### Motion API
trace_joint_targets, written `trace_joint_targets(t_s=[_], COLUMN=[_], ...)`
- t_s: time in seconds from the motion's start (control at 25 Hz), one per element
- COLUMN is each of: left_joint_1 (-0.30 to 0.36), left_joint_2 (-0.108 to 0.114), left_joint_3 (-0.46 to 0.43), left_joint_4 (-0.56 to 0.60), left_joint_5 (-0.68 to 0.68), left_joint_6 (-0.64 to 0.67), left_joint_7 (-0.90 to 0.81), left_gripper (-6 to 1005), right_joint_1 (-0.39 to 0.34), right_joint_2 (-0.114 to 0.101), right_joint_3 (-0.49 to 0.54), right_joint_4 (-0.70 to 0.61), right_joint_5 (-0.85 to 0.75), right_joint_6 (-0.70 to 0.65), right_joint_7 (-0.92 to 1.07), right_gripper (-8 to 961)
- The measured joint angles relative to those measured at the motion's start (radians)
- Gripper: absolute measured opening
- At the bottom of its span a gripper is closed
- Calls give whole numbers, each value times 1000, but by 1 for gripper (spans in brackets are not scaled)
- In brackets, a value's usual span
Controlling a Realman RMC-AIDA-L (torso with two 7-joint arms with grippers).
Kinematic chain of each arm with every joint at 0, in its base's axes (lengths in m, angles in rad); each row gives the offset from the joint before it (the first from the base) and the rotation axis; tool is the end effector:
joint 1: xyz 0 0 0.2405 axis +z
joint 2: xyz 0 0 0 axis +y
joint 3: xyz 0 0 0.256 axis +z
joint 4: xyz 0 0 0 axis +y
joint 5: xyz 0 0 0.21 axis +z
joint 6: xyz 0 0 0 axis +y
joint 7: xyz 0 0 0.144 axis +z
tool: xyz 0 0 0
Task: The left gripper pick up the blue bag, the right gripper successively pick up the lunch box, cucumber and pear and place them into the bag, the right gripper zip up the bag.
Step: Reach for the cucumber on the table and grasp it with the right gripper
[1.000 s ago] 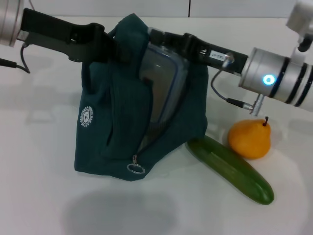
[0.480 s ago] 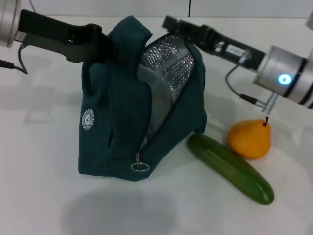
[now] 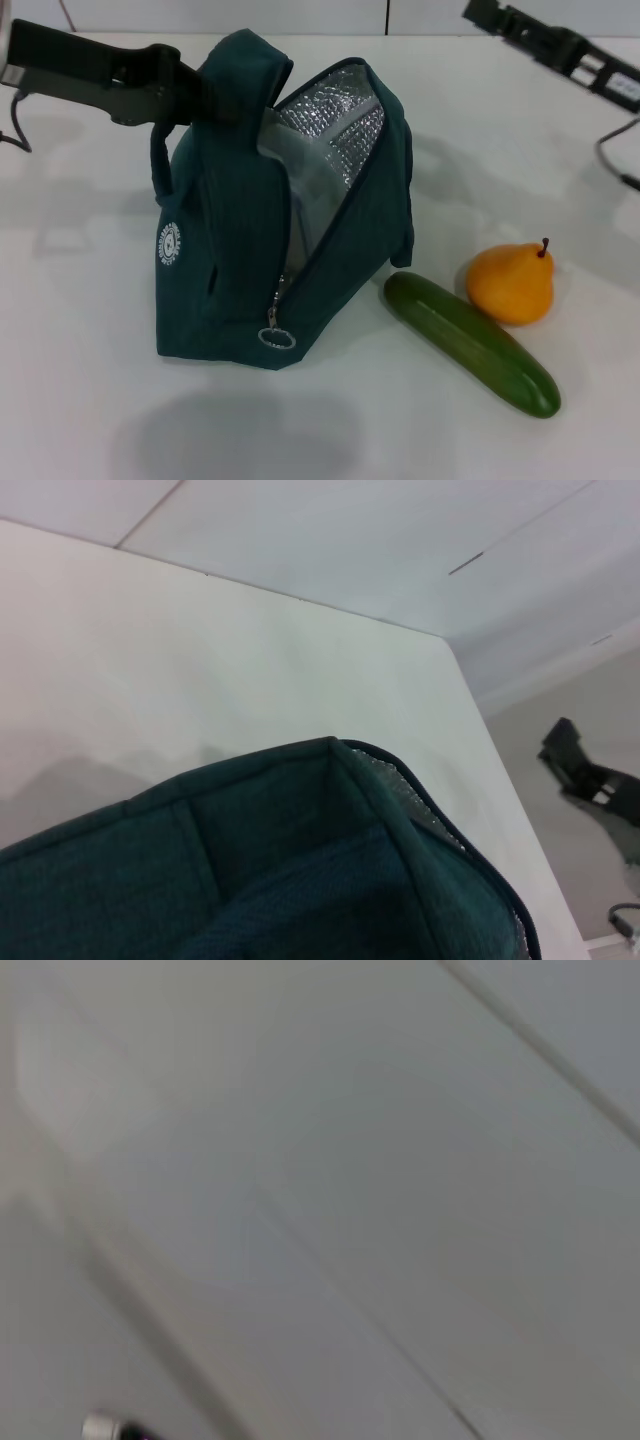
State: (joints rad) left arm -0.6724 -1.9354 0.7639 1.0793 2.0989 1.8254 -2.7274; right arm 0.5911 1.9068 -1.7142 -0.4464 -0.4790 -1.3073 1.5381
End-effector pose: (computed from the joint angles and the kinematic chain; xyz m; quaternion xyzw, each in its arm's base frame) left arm -0.1874 0.3664 0.1011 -0.8077 -0.5707 -0.1457 0.0256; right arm 0.1928 0.3784 0.0107 -0.7862 0.3568 0.4960 0.0926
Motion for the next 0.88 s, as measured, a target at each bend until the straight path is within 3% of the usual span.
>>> trace_joint_targets(t_s=[0.16,0.28,0.44,0.6,0.88], left_joint_1=[0,-2,-3,-7,-18], left_joint_2=[2,3,4,4,4], left_joint_3=[0,0,0,0,0], left_joint_4=[3,3,2,1,-5], left_joint_5=[-1,2,5,5,7], left_joint_6=[-1,-2,-3,-4,-12], left_joint_7=[0,0,0,5,9], left_gripper=[41,41,42,42,42], right_joint_1=[6,8,30,117,332], right_joint_2=[-83,-104,-82,-51,-15], right_joint_3=[74,148,317,455,539], right_joint_4=[-142,-309,-533,-648,-606], right_joint_5=[-268,-551,-1011,-1367,-1624], right_joint_6=[38,101,76,-127,-402], right_joint_7=[120,283,589,835,981], right_gripper=[715,778,838,877,876])
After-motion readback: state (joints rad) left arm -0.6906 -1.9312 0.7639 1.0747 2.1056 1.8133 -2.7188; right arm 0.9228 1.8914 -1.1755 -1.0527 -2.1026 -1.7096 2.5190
